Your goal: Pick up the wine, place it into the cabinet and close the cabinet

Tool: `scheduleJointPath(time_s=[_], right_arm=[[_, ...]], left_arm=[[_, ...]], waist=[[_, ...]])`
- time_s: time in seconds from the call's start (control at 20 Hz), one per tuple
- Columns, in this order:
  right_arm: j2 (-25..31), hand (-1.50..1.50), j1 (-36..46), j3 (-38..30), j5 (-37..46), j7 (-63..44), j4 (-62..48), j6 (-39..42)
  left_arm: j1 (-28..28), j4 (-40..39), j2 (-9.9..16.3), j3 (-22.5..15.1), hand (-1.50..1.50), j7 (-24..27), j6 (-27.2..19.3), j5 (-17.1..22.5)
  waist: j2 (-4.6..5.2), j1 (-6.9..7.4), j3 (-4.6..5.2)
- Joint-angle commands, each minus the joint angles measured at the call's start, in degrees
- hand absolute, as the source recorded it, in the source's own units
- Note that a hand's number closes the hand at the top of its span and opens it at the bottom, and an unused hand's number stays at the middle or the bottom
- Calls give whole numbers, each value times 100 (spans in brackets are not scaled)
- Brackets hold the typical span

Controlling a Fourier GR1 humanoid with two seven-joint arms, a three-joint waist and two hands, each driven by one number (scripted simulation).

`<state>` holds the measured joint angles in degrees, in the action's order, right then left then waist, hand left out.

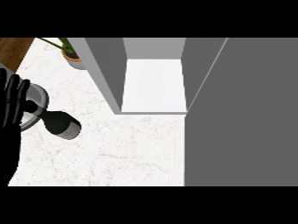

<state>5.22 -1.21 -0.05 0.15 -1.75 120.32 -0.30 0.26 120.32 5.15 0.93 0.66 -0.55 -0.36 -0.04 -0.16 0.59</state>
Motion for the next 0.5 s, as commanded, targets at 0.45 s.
scheduleJointPath(time_s=[0.45], right_arm=[[117, -150, -567, 995, -701, -741, 1022, 878]], left_arm=[[-815, -898, -500, -190, -150, -201, -716, 561]], waist=[[6, -46, -58]])
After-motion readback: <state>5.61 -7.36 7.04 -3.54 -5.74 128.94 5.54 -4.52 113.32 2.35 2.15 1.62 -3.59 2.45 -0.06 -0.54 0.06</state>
